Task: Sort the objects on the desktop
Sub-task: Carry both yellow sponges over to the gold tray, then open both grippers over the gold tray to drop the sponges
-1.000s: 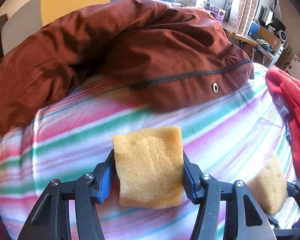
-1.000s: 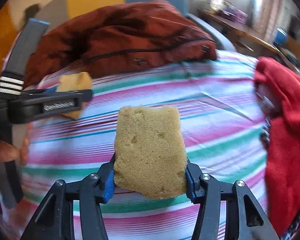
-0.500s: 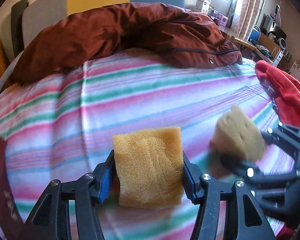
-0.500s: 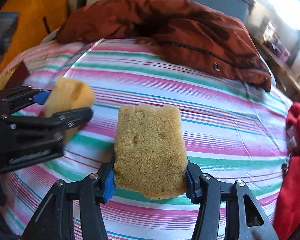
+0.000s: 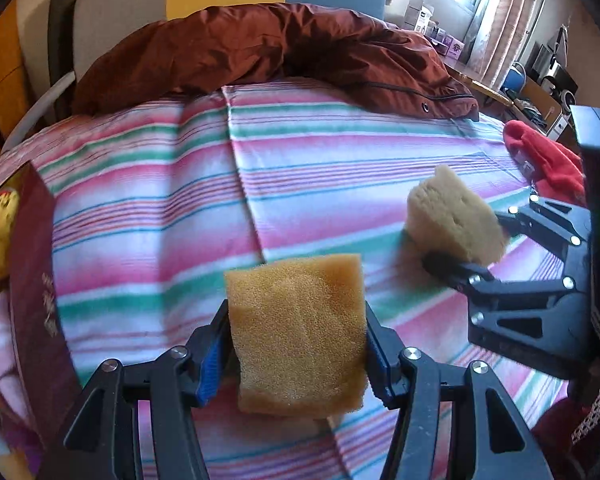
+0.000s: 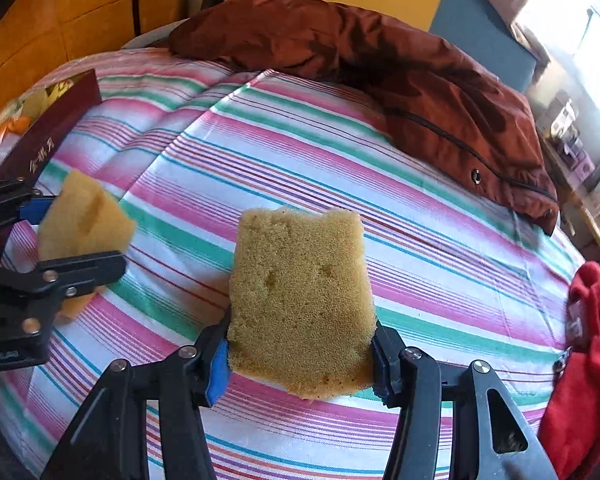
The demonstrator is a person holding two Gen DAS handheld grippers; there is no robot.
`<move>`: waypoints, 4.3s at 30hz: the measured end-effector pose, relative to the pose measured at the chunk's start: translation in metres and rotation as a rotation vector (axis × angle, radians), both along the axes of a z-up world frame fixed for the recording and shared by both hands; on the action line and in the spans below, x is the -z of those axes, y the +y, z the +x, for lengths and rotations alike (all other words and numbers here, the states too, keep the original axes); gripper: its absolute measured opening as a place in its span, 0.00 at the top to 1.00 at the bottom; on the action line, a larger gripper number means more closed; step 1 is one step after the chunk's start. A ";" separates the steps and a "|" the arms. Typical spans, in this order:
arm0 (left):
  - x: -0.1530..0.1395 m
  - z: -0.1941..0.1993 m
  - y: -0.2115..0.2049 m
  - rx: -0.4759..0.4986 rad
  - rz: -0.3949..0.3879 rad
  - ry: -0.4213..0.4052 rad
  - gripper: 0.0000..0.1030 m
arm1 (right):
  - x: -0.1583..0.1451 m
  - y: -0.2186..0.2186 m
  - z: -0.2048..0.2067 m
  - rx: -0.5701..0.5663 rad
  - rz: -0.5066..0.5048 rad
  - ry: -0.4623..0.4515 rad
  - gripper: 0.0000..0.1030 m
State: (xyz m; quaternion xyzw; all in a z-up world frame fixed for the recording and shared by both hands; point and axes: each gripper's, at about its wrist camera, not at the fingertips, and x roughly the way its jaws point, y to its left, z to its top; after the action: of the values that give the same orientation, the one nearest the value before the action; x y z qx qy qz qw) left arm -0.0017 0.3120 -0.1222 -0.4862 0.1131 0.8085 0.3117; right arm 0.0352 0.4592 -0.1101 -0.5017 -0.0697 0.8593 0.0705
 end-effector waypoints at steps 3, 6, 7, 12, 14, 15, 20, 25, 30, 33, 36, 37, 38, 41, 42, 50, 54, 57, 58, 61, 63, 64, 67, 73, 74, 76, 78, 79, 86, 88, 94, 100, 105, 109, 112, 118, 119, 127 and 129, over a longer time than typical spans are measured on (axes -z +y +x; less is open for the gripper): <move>0.001 0.004 -0.009 -0.008 0.002 0.002 0.43 | -0.001 -0.005 0.001 -0.011 0.021 0.002 0.46; 0.001 0.007 -0.015 -0.014 -0.002 0.004 0.43 | 0.001 -0.013 -0.003 -0.029 0.049 0.006 0.46; 0.001 0.007 -0.017 -0.017 -0.002 0.003 0.43 | 0.001 -0.016 -0.003 -0.036 0.056 0.008 0.46; 0.002 0.011 -0.024 -0.024 -0.004 0.005 0.43 | 0.001 -0.028 -0.003 -0.064 0.077 0.016 0.46; 0.002 0.013 -0.026 -0.025 -0.005 0.005 0.43 | 0.001 -0.034 -0.003 -0.081 0.093 0.016 0.46; 0.002 0.014 -0.027 -0.025 -0.005 0.003 0.43 | 0.002 -0.037 -0.004 -0.088 0.096 0.017 0.46; 0.000 0.024 -0.032 0.001 -0.020 0.021 0.43 | 0.002 -0.045 -0.003 -0.111 0.098 0.020 0.46; -0.002 0.026 -0.033 0.010 -0.022 0.024 0.43 | 0.003 -0.053 -0.002 -0.127 0.124 0.024 0.46; -0.007 0.031 -0.032 0.026 -0.019 0.046 0.43 | 0.003 -0.055 -0.001 -0.116 0.116 0.019 0.46; -0.008 0.033 -0.032 0.031 -0.013 0.049 0.43 | 0.003 -0.054 -0.001 -0.105 0.109 0.014 0.46; -0.012 0.035 -0.033 0.038 0.001 0.050 0.43 | 0.003 -0.054 0.000 -0.087 0.094 0.007 0.46; -0.014 0.035 -0.033 0.039 0.004 0.053 0.43 | 0.003 -0.054 0.000 -0.078 0.090 0.004 0.46; -0.016 0.036 -0.034 0.042 0.008 0.061 0.43 | 0.002 -0.054 0.001 -0.070 0.084 0.001 0.46; -0.021 0.036 -0.037 0.044 0.022 0.069 0.43 | 0.000 -0.055 0.005 -0.047 0.072 -0.001 0.46; -0.022 0.036 -0.038 0.043 0.026 0.068 0.43 | 0.000 -0.056 0.006 -0.042 0.076 -0.001 0.46; -0.037 0.035 -0.055 0.025 0.067 0.093 0.43 | -0.009 -0.064 0.009 -0.007 0.068 0.020 0.46; -0.049 0.035 -0.067 0.012 0.095 0.113 0.43 | -0.018 -0.068 0.011 0.014 0.062 0.043 0.46; -0.057 0.036 -0.078 -0.002 0.112 0.128 0.43 | -0.024 -0.071 0.012 0.028 0.047 0.061 0.46; -0.060 0.036 -0.081 -0.007 0.116 0.134 0.43 | -0.027 -0.073 0.012 0.032 0.039 0.069 0.46; -0.069 0.036 -0.092 -0.029 0.123 0.160 0.43 | -0.035 -0.079 0.012 0.037 0.030 0.093 0.46; -0.078 0.036 -0.101 -0.045 0.127 0.185 0.43 | -0.041 -0.084 0.011 0.036 0.019 0.111 0.46; -0.082 0.036 -0.106 -0.054 0.132 0.195 0.43 | -0.043 -0.087 0.012 0.036 0.018 0.118 0.46; -0.094 0.035 -0.121 -0.085 0.136 0.236 0.43 | -0.051 -0.097 0.010 0.032 0.001 0.141 0.46; -0.108 0.028 -0.154 -0.166 0.127 0.284 0.43 | -0.064 -0.121 0.005 0.007 -0.039 0.183 0.46; -0.109 0.026 -0.162 -0.185 0.122 0.291 0.43 | -0.066 -0.125 0.004 0.001 -0.045 0.189 0.46; -0.110 0.024 -0.172 -0.210 0.119 0.294 0.43 | -0.071 -0.135 0.001 -0.014 -0.058 0.203 0.46; -0.109 0.021 -0.184 -0.241 0.110 0.301 0.43 | -0.075 -0.144 -0.004 -0.028 -0.070 0.215 0.46; -0.109 0.020 -0.189 -0.253 0.106 0.304 0.43 | -0.077 -0.149 -0.007 -0.036 -0.081 0.220 0.46; -0.103 0.011 -0.225 -0.345 0.084 0.306 0.43 | -0.085 -0.184 -0.023 -0.094 -0.141 0.241 0.46; -0.101 0.008 -0.232 -0.363 0.081 0.305 0.43 | -0.086 -0.195 -0.029 -0.111 -0.162 0.242 0.46; -0.095 -0.003 -0.253 -0.414 0.080 0.303 0.43 | -0.090 -0.220 -0.044 -0.147 -0.220 0.248 0.46; -0.093 -0.012 -0.268 -0.448 0.088 0.300 0.43 | -0.091 -0.237 -0.061 -0.171 -0.250 0.236 0.45; -0.090 -0.019 -0.275 -0.469 0.096 0.290 0.43 | -0.093 -0.246 -0.078 -0.181 -0.269 0.231 0.45; -0.086 -0.026 -0.277 -0.484 0.096 0.283 0.41 | -0.093 -0.250 -0.091 -0.184 -0.281 0.225 0.44; -0.085 -0.030 -0.278 -0.495 0.093 0.279 0.39 | -0.092 -0.252 -0.101 -0.188 -0.292 0.217 0.44; -0.080 -0.038 -0.280 -0.512 0.086 0.260 0.20 | -0.082 -0.255 -0.121 -0.184 -0.313 0.186 0.38; -0.079 -0.040 -0.281 -0.522 0.084 0.258 0.18 | -0.080 -0.254 -0.124 -0.180 -0.318 0.183 0.25; -0.075 -0.041 -0.284 -0.540 0.085 0.251 0.16 | -0.069 -0.250 -0.128 -0.157 -0.371 0.171 0.18; -0.077 -0.040 -0.285 -0.542 0.085 0.254 0.16 | -0.069 -0.249 -0.126 -0.156 -0.376 0.175 0.18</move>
State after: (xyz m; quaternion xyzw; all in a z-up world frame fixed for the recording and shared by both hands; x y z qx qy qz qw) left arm -0.0413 0.0273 -0.0457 -0.3804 -0.0166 0.9205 0.0878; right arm -0.0904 0.2104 -0.0411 -0.4227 0.0596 0.9003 -0.0852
